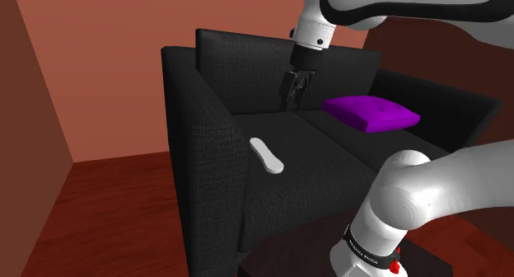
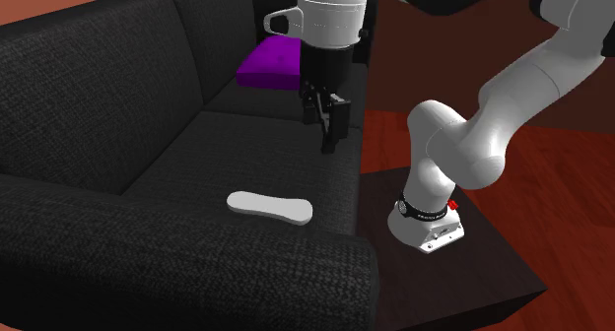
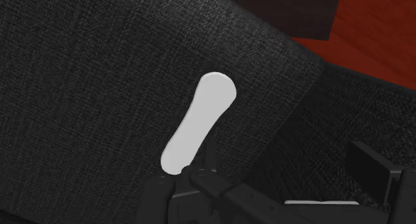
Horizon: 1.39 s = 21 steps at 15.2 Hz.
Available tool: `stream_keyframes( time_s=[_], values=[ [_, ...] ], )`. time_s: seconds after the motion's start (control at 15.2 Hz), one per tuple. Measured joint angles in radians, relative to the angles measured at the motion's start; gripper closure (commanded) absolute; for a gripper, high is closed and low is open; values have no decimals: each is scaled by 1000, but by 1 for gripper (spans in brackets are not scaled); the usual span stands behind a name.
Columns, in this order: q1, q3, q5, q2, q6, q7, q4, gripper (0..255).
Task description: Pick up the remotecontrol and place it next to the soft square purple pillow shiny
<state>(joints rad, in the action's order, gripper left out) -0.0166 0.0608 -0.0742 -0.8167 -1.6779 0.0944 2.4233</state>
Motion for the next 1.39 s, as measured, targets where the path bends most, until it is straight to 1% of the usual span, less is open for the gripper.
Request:
stream_keyframes(
  time_s=[0.07, 0.2, 0.4, 0.59, 0.99, 1.25, 1.39],
  values=[
    [0, 0, 0, 0, 0, 0, 0, 0],
    [-11, 4, 0, 22, -40, -19, 24, 0],
    [-40, 7, 3, 82, -124, -58, 57, 0],
    [-64, 25, -2, 152, -222, -116, 96, 0],
    [-124, 34, 9, 327, -415, -212, 136, 0],
    [-163, 38, 23, 482, -542, -283, 122, 0],
    [-170, 40, 25, 510, -582, -300, 137, 0]
  ],
)
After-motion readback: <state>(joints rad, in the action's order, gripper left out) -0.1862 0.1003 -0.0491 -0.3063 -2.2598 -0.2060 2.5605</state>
